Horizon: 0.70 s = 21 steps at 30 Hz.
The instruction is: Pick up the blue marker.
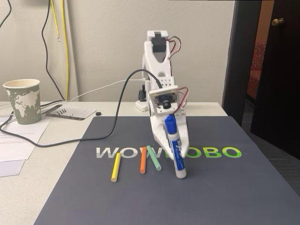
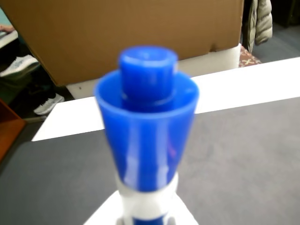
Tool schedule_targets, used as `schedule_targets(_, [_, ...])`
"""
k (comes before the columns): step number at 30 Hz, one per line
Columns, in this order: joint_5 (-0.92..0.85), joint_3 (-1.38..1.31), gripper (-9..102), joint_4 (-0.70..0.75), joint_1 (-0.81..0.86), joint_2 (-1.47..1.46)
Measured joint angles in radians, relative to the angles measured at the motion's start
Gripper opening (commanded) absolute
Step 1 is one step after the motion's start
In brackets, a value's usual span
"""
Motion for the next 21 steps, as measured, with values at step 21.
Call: schedule_targets(21, [1.045,0.146,0,1.348,0.210,1.269])
